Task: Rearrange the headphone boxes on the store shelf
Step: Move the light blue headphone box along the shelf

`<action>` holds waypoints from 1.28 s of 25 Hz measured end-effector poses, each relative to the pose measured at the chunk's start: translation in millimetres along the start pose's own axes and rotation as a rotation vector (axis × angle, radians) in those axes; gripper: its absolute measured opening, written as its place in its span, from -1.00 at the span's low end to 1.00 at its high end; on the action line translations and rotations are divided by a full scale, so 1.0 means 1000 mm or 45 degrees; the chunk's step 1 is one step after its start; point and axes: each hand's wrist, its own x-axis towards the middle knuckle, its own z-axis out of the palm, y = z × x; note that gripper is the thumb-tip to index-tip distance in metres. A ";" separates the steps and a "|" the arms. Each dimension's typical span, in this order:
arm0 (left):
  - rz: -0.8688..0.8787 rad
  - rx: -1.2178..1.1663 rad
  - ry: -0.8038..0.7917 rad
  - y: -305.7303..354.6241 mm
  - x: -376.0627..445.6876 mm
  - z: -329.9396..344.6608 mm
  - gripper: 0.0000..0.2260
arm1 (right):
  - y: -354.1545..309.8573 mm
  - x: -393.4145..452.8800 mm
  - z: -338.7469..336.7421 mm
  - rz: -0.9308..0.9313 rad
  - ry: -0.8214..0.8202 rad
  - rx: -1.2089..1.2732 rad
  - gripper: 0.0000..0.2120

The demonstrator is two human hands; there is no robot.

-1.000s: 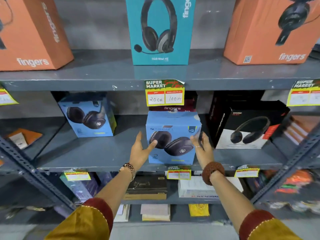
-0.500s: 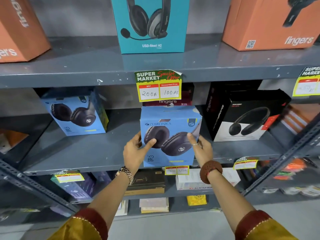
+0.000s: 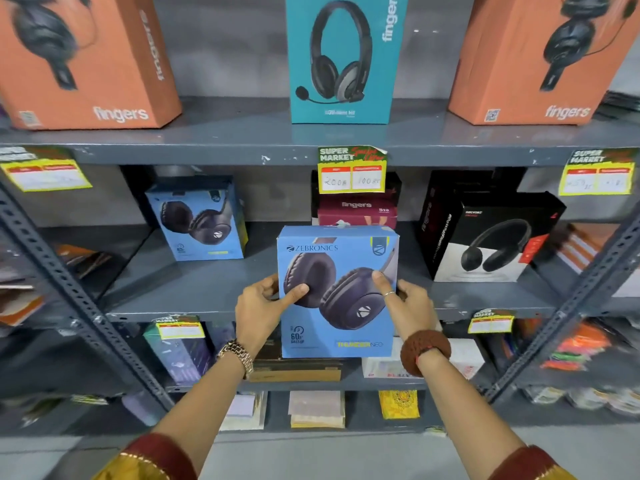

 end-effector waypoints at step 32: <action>-0.210 -0.272 0.141 -0.175 0.181 -0.242 -0.34 | -0.084 0.017 0.327 0.091 -0.354 0.350 -0.45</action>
